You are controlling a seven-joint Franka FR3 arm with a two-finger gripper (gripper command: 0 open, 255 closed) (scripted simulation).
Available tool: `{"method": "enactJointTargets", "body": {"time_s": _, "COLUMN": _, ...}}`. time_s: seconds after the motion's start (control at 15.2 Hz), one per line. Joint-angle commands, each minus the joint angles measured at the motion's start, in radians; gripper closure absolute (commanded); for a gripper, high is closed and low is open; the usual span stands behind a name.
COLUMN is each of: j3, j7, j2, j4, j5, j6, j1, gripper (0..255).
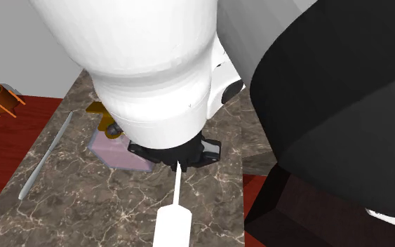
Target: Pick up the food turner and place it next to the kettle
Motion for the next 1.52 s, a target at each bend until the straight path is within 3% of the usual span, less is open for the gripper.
{"method": "enactJointTargets", "body": {"time_s": 0.0, "j3": 0.003, "j7": -0.005, "j2": -0.005, "j4": 0.028, "j5": 0.006, "j6": -0.031, "j1": 0.003, "gripper": 255}}
{"method": "enactJointTargets", "body": {"time_s": 0.99, "j3": 0.0, "j7": -0.021, "j2": 0.024, "j4": 0.269, "j5": -0.011, "j6": -0.242, "j1": 0.074, "gripper": 255}}
{"method": "enactJointTargets", "body": {"time_s": 1.45, "j3": 0.014, "j7": -0.248, "j2": -0.239, "j4": 0.003, "j5": 0.193, "j6": -0.127, "j1": -0.227, "gripper": 255}}
